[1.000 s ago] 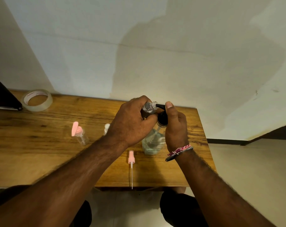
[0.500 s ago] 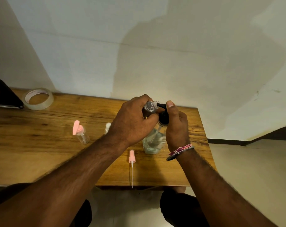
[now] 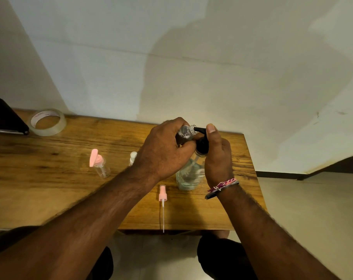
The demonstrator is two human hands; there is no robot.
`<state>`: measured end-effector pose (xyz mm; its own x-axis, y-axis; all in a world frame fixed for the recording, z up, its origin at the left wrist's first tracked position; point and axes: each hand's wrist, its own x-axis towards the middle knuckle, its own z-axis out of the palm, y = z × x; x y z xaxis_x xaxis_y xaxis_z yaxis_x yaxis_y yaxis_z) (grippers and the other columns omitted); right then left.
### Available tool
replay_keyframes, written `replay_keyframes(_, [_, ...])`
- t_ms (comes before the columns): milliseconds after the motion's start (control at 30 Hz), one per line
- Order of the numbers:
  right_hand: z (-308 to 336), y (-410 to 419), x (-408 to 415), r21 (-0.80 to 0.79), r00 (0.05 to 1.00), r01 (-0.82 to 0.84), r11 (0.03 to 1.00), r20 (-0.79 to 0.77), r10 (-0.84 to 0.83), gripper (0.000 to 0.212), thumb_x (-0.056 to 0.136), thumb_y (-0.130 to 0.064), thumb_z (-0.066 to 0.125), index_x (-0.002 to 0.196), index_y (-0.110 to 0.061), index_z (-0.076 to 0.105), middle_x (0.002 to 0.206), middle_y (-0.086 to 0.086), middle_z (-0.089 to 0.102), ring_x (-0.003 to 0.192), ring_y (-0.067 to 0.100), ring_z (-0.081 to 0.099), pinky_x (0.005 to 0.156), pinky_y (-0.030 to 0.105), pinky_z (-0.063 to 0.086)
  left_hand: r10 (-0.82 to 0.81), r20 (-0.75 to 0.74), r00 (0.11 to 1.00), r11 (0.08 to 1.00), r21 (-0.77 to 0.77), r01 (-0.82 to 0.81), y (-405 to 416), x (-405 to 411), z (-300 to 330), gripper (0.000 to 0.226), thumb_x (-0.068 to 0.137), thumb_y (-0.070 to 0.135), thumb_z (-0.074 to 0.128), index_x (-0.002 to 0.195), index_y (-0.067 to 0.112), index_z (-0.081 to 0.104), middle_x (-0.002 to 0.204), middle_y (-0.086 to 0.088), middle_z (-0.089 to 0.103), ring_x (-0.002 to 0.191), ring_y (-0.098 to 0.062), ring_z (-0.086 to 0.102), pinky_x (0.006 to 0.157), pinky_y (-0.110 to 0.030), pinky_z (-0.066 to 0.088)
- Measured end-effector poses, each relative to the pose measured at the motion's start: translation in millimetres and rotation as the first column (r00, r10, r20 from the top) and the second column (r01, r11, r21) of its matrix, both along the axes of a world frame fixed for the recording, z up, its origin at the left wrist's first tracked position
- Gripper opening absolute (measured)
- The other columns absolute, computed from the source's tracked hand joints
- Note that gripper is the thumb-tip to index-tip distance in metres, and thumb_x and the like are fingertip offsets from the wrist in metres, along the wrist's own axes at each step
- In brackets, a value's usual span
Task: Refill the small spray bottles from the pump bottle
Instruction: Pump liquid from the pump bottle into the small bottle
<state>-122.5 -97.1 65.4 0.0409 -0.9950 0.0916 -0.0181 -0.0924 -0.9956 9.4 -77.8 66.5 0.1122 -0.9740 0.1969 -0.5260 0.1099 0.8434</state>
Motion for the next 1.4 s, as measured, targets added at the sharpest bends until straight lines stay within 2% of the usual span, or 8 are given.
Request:
replay_keyframes(300, [4, 1, 1, 0.018, 0.998, 0.033, 0.999, -0.061, -0.032, 0.036, 0.091, -0.053, 0.05, 0.07, -0.044, 0.078, 0.074, -0.011, 0.074, 0.075, -0.001, 0.069, 0.068, 0.014, 0.053, -0.001, -0.007, 1.0, 1.0, 0.005, 0.001, 0, 0, 1, 0.014, 0.089, 0.027, 0.076, 0.098, 0.025, 0.066, 0.086, 0.01, 0.064, 0.078, -0.009, 0.06, 0.063, -0.026, 0.043])
replay_keyframes(500, [7, 3, -1, 0.002, 0.999, 0.03, 1.0, -0.031, -0.03, 0.059, 0.108, -0.027, 0.046, 0.063, -0.052, 0.075, 0.068, -0.024, 0.071, 0.07, -0.009, 0.066, 0.066, 0.01, 0.051, -0.005, 0.008, 1.0, 1.0, 0.003, 0.005, 1, 0, 1, 0.014, 0.089, 0.025, 0.077, 0.098, 0.025, 0.065, 0.087, 0.01, 0.064, 0.079, -0.008, 0.059, 0.063, -0.025, 0.042])
replay_keyframes(667, [2, 0, -2, 0.01, 0.999, 0.026, 1.0, -0.023, -0.025, 0.041, 0.094, -0.048, 0.046, 0.069, -0.045, 0.078, 0.076, -0.013, 0.075, 0.076, -0.003, 0.068, 0.068, 0.012, 0.052, -0.002, 0.002, 1.0, 1.0, -0.005, 0.002, 0, -1, 1, 0.014, 0.089, 0.026, 0.077, 0.095, 0.026, 0.064, 0.084, 0.01, 0.063, 0.076, -0.008, 0.058, 0.062, -0.026, 0.04])
replay_keyframes(767, [-3, -2, -3, 0.011, 1.0, 0.01, 1.0, -0.001, -0.01, 0.05, 0.086, -0.064, 0.047, 0.078, -0.027, 0.079, 0.091, 0.009, 0.078, 0.088, 0.014, 0.073, 0.074, 0.019, 0.056, 0.003, 0.012, 1.0, 1.0, -0.004, -0.003, -1, -1, 2, 0.014, 0.089, 0.028, 0.077, 0.094, 0.025, 0.064, 0.084, 0.01, 0.063, 0.075, -0.009, 0.058, 0.061, -0.025, 0.04])
replay_keyframes(867, [-2, -1, -2, 0.007, 1.0, 0.006, 1.0, 0.02, -0.006, 0.054, 0.082, -0.067, 0.046, 0.082, -0.024, 0.078, 0.093, 0.014, 0.077, 0.09, 0.018, 0.074, 0.075, 0.02, 0.056, 0.002, 0.014, 1.0, 1.0, -0.005, -0.002, -1, -2, 3, 0.014, 0.089, 0.027, 0.076, 0.096, 0.025, 0.065, 0.085, 0.011, 0.063, 0.076, -0.007, 0.059, 0.062, -0.024, 0.04])
replay_keyframes(1100, [3, 1, 0, 0.011, 1.0, 0.009, 1.0, -0.007, -0.009, 0.046, 0.086, -0.063, 0.049, 0.074, -0.033, 0.08, 0.084, 0.002, 0.078, 0.085, 0.012, 0.073, 0.073, 0.018, 0.056, 0.006, 0.013, 1.0, 1.0, -0.014, -0.005, -1, -1, 4, 0.014, 0.089, 0.027, 0.077, 0.097, 0.024, 0.066, 0.086, 0.009, 0.064, 0.078, -0.01, 0.06, 0.063, -0.027, 0.046])
replay_keyframes(1300, [10, 3, 1, -0.008, 1.0, 0.008, 1.0, -0.025, -0.008, 0.042, 0.094, -0.041, 0.044, 0.07, -0.05, 0.077, 0.074, -0.019, 0.073, 0.075, -0.005, 0.067, 0.068, 0.011, 0.051, 0.003, 0.028, 1.0, 1.0, -0.002, -0.003, -1, -1, 3, 0.015, 0.088, 0.027, 0.076, 0.099, 0.026, 0.067, 0.088, 0.009, 0.064, 0.081, -0.01, 0.06, 0.064, -0.027, 0.044])
replay_keyframes(1400, [8, 3, 0, -0.007, 1.0, 0.014, 1.0, -0.019, -0.014, 0.04, 0.094, -0.043, 0.046, 0.07, -0.047, 0.078, 0.075, -0.016, 0.074, 0.076, -0.004, 0.068, 0.067, 0.011, 0.051, -0.002, 0.031, 1.0, 1.0, -0.007, 0.002, -1, -2, 3, 0.015, 0.087, 0.026, 0.076, 0.098, 0.026, 0.067, 0.087, 0.01, 0.063, 0.08, -0.009, 0.059, 0.064, -0.026, 0.041])
